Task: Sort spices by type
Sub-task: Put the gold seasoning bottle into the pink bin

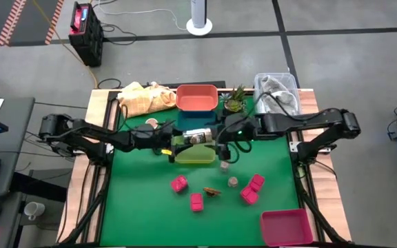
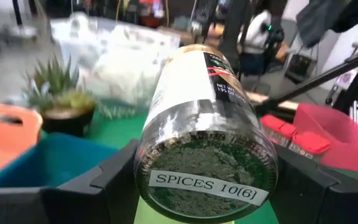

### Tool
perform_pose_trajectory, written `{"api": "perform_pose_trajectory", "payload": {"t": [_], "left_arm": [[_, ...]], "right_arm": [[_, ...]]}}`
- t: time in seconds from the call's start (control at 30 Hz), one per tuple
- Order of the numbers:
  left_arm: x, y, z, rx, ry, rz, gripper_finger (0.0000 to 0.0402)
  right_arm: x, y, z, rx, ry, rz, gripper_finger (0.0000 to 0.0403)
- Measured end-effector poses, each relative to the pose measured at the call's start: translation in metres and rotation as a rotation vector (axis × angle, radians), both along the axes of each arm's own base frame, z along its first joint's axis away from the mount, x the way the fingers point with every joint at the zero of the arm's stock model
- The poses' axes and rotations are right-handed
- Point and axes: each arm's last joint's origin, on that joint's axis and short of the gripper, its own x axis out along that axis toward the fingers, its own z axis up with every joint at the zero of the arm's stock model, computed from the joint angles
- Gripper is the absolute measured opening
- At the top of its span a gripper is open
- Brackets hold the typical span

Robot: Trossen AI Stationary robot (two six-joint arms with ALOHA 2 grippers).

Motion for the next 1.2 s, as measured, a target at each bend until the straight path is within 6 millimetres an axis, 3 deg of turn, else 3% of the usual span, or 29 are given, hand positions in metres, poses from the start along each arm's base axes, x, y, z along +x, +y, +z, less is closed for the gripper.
{"api": "perform_pose_trajectory", "payload": {"t": [0.3,0.47,1.2], "left_arm": [[-0.012,-0.020,-0.004,0.266,-0.074,0.004,0.0269],[-0.013,-0.030,-0.002,0.371,-0.075,0.049,0.0269],[-0.016,-0.046,0.006,0.492,-0.119,0.096,0.0269]], "right_arm": [[-0.017,-0.012,-0.007,0.148,-0.112,0.019,0.0397],[-0.010,-0.015,-0.015,0.270,-0.100,0.068,0.0399],[0.015,-0.017,-0.034,0.236,-0.109,0.083,0.0398]]}}
